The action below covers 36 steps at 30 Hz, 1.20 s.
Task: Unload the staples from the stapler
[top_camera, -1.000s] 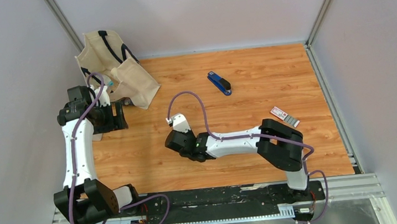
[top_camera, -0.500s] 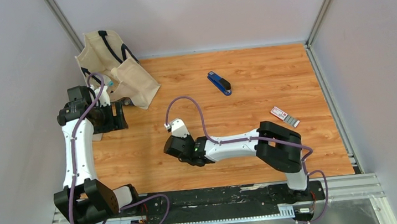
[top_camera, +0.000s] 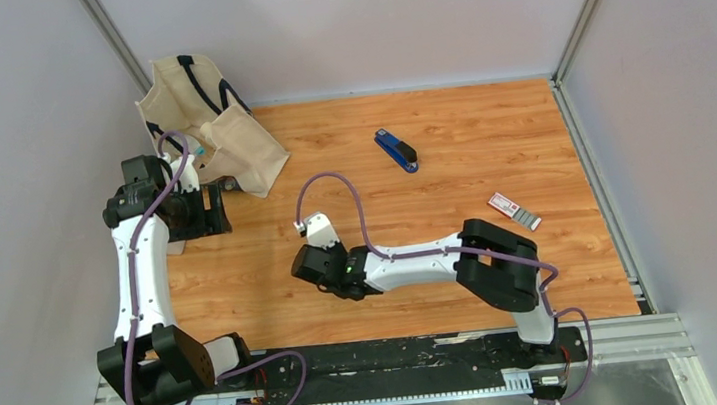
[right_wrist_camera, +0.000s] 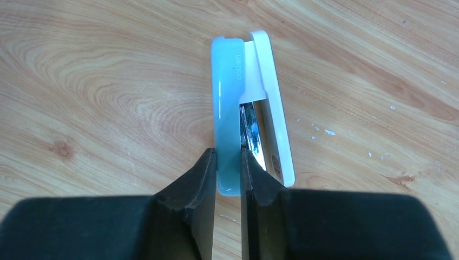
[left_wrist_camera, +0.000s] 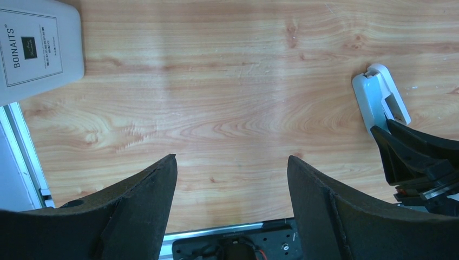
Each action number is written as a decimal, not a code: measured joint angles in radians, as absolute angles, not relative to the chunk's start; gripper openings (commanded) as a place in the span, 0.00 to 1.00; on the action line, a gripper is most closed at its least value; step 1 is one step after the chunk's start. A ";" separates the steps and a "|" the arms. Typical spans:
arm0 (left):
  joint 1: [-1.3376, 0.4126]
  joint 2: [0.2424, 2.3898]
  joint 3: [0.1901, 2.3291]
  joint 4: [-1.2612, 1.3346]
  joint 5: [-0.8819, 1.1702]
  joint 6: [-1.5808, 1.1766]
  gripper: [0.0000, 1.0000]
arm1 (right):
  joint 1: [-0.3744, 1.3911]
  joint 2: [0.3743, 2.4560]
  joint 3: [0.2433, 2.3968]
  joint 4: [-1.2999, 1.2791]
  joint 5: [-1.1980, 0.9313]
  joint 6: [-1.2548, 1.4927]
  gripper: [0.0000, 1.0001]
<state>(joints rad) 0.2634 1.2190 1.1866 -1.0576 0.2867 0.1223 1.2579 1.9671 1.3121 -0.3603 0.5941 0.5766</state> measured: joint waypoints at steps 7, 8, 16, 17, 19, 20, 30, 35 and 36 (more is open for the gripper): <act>0.263 1.217 1.187 -1.057 0.287 0.130 0.83 | 1.253 1.898 1.303 -0.378 0.544 0.580 0.10; 0.263 1.216 1.186 -1.057 0.287 0.133 0.83 | 1.250 1.877 1.299 -0.377 0.528 0.580 0.10; 0.257 1.198 1.183 -1.056 0.287 0.161 0.84 | 1.085 1.653 1.120 -0.142 0.166 0.729 0.02; 0.254 1.195 1.181 -1.056 0.286 0.165 0.84 | 1.043 1.650 1.090 -0.098 0.108 0.768 0.02; 0.248 1.190 1.179 -1.056 0.286 0.171 0.84 | 0.986 1.659 1.049 -0.044 0.025 0.823 0.02; 0.243 1.187 1.178 -1.057 0.286 0.175 0.84 | 0.959 1.672 1.033 -0.027 -0.014 0.850 0.04; 0.203 1.170 1.169 -1.063 0.284 0.217 0.85 | 0.945 1.743 1.100 -0.148 -0.073 0.733 0.76; 0.110 1.171 1.163 -1.067 0.263 0.252 0.86 | 0.947 1.710 1.125 -0.224 0.018 0.614 0.82; 0.070 1.174 1.163 -1.066 0.257 0.257 0.86 | 0.947 1.686 1.102 -0.231 0.034 0.606 0.82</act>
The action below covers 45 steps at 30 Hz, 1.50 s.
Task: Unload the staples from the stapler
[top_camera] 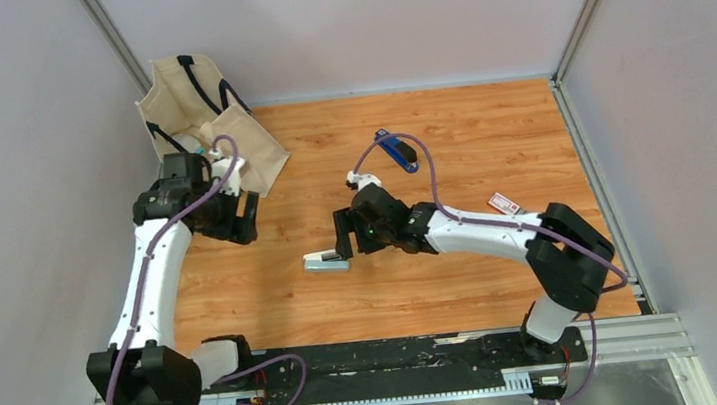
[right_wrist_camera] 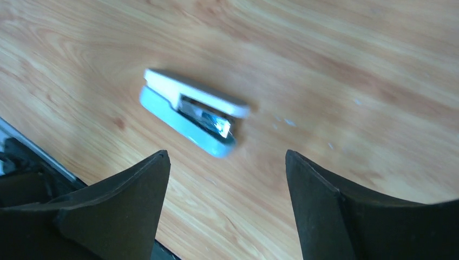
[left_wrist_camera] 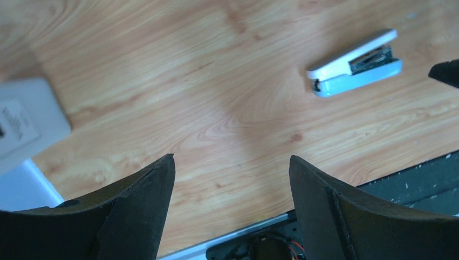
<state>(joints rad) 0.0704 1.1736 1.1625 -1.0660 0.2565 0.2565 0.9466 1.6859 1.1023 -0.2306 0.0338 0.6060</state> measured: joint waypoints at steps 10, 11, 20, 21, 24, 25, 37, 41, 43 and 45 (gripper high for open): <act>-0.373 1.599 1.327 -1.040 0.190 0.334 0.87 | 0.946 1.211 0.792 -0.311 0.154 0.632 0.89; -0.404 1.657 1.359 -1.037 0.182 0.344 0.87 | 0.946 1.169 0.781 -0.319 0.168 0.635 0.89; -0.563 1.825 1.428 -1.010 0.173 0.425 0.70 | 0.944 0.825 0.622 -0.397 0.286 0.682 0.79; -0.575 1.828 1.428 -1.009 0.175 0.437 0.68 | 0.941 0.793 0.604 -0.404 0.300 0.687 0.78; -0.601 1.837 1.428 -1.008 0.175 0.468 0.63 | 0.932 0.756 0.581 -0.419 0.322 0.695 0.75; -0.606 1.840 1.428 -1.008 0.175 0.476 0.63 | 0.929 0.753 0.580 -0.422 0.327 0.696 0.75; -0.653 1.871 1.394 -0.984 0.173 0.538 0.56 | 0.917 0.756 0.578 -0.423 0.349 0.706 0.71; -0.653 1.876 1.384 -0.973 0.172 0.542 0.52 | 0.915 0.756 0.570 -0.425 0.351 0.710 0.69; -0.653 1.877 1.376 -0.962 0.169 0.541 0.51 | 0.913 0.756 0.569 -0.429 0.352 0.712 0.68; -0.653 1.877 1.370 -0.950 0.167 0.541 0.50 | 0.913 0.756 0.569 -0.429 0.353 0.715 0.68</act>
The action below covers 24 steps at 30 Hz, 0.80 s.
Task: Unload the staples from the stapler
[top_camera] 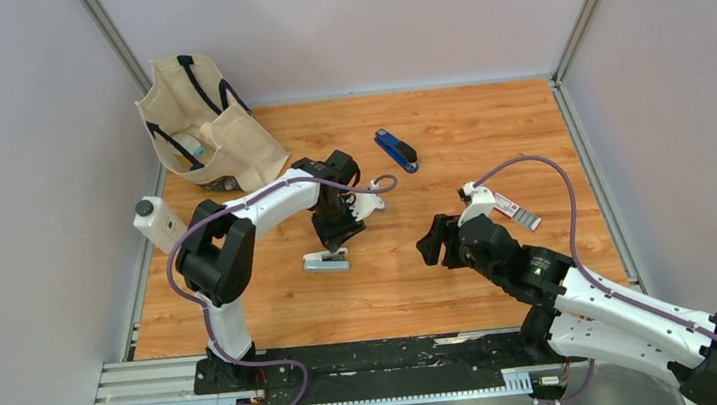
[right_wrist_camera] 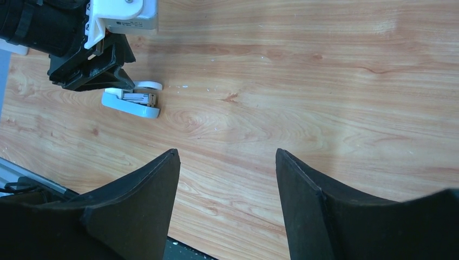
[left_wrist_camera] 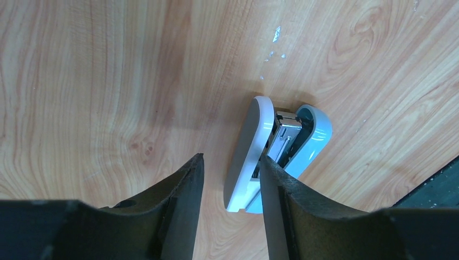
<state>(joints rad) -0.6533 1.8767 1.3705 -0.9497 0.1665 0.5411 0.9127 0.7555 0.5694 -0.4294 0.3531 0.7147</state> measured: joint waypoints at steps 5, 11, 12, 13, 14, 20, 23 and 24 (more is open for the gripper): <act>-0.657 1.879 1.363 -0.932 0.166 0.542 0.49 | 0.911 0.756 0.569 -0.430 0.356 0.721 0.66; -0.674 1.880 1.331 -0.920 0.165 0.554 0.42 | 0.911 0.756 0.569 -0.430 0.358 0.730 0.62; -0.676 1.880 1.329 -0.923 0.164 0.556 0.40 | 0.911 0.756 0.569 -0.430 0.358 0.730 0.61; -0.678 1.880 1.329 -0.923 0.165 0.557 0.36 | 0.911 0.756 0.569 -0.430 0.358 0.732 0.61; -0.679 1.880 1.329 -0.923 0.163 0.558 0.33 | 0.911 0.756 0.569 -0.430 0.358 0.733 0.60; -0.681 1.882 1.320 -0.905 0.147 0.570 0.13 | 0.911 0.757 0.568 -0.429 0.357 0.738 0.56; -0.681 1.882 1.320 -0.902 0.143 0.570 0.11 | 0.911 0.760 0.559 -0.426 0.354 0.740 0.56; -0.681 1.882 1.320 -0.902 0.142 0.569 0.08 | 0.911 0.764 0.555 -0.425 0.353 0.741 0.58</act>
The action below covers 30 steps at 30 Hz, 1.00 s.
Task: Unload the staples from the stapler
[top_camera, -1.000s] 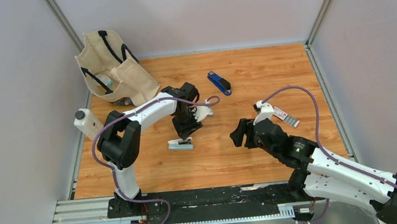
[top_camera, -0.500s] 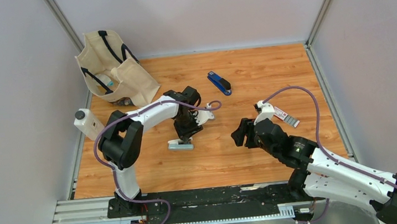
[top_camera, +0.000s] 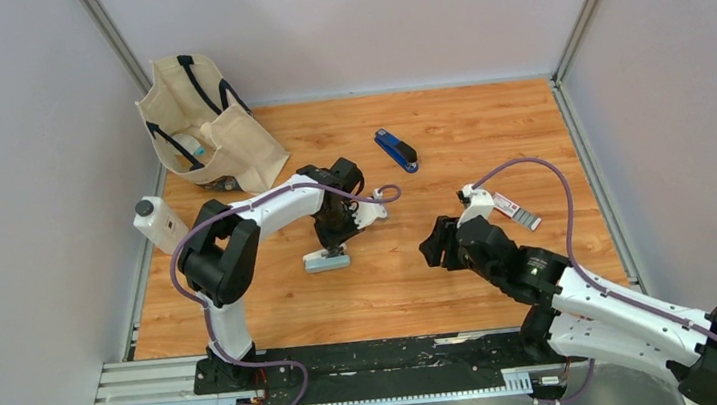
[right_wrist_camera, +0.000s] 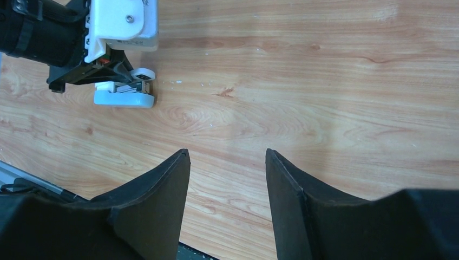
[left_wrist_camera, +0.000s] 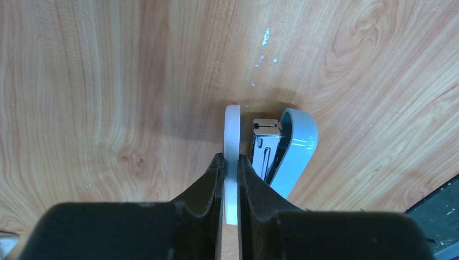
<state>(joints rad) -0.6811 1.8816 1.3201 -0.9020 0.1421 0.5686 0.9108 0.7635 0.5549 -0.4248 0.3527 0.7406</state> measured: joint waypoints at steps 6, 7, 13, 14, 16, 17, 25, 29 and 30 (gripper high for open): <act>-0.682 1.877 1.314 -0.888 0.122 0.548 0.00 | 0.911 0.789 0.532 -0.397 0.329 0.749 0.67; -0.682 1.873 1.310 -0.880 0.112 0.543 0.00 | 0.911 0.797 0.530 -0.387 0.323 0.751 0.69; -0.685 1.775 1.271 -0.819 -0.034 0.498 0.00 | 0.911 0.887 0.532 -0.279 0.271 0.754 0.79; -0.685 1.740 1.271 -0.813 -0.061 0.489 0.00 | 0.911 0.915 0.534 -0.254 0.257 0.754 0.80; -0.685 1.649 1.271 -0.800 -0.116 0.469 0.00 | 0.910 0.970 0.544 -0.201 0.225 0.754 0.83; -0.685 1.602 1.271 -0.793 -0.138 0.462 0.00 | 0.910 0.993 0.548 -0.178 0.212 0.754 0.85; -0.719 1.269 1.221 -0.756 -0.287 0.427 0.00 | 0.906 1.128 0.626 0.075 0.041 0.763 0.86; -0.759 1.171 1.158 -0.762 -0.314 0.408 0.00 | 0.902 1.179 0.676 0.227 -0.048 0.788 0.83; -0.765 1.159 1.150 -0.764 -0.313 0.400 0.00 | 0.902 1.193 0.687 0.265 -0.073 0.796 0.82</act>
